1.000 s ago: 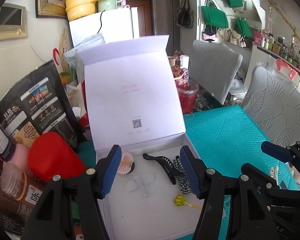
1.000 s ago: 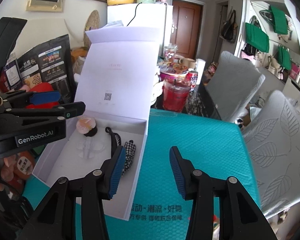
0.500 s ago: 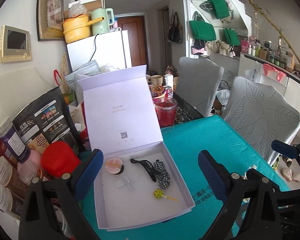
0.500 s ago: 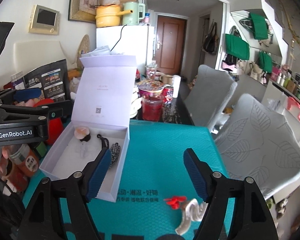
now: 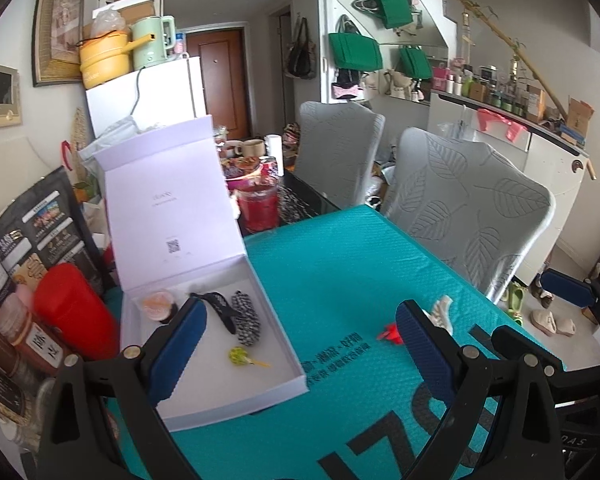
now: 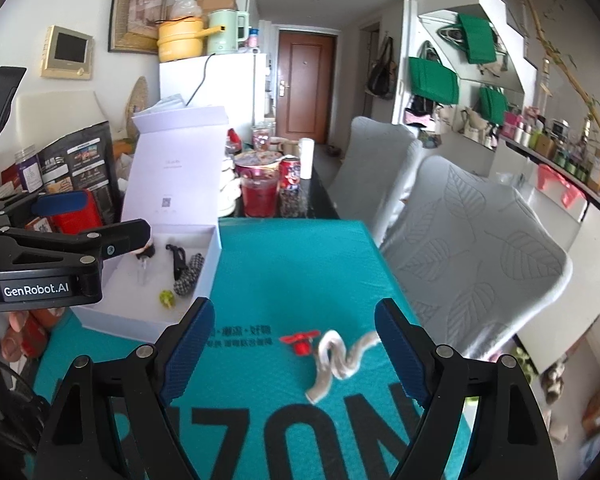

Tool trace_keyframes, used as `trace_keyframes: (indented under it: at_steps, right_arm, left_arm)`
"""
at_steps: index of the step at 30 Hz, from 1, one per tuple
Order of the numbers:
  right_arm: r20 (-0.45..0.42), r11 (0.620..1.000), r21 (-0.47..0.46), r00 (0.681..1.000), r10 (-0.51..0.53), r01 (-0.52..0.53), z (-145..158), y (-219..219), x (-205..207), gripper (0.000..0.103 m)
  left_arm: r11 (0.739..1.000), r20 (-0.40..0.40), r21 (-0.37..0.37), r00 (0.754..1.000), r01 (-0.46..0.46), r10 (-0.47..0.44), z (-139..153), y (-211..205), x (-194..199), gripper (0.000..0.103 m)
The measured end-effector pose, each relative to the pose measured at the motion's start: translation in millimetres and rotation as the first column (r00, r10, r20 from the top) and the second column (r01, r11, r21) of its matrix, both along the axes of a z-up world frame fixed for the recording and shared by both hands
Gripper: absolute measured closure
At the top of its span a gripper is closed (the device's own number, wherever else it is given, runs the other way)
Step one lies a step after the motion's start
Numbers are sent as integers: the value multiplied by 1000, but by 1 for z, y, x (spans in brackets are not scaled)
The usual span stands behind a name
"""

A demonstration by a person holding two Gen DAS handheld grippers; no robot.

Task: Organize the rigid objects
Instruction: 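Lower left tool onto marbled white S-shaped hair clip and close on it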

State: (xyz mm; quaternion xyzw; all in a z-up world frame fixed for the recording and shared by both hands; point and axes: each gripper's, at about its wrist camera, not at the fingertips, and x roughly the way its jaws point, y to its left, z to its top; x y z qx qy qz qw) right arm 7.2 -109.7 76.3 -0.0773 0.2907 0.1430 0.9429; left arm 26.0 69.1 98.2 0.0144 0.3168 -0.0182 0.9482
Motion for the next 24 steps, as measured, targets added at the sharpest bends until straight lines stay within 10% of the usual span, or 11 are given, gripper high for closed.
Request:
trace_keyframes:
  at_steps: [24]
  right_arm:
    - [-135, 980, 49, 973, -185, 193, -70, -115, -3, 20]
  left_arm:
    - [977, -141, -51, 967, 209, -214, -78, -111, 35, 6]
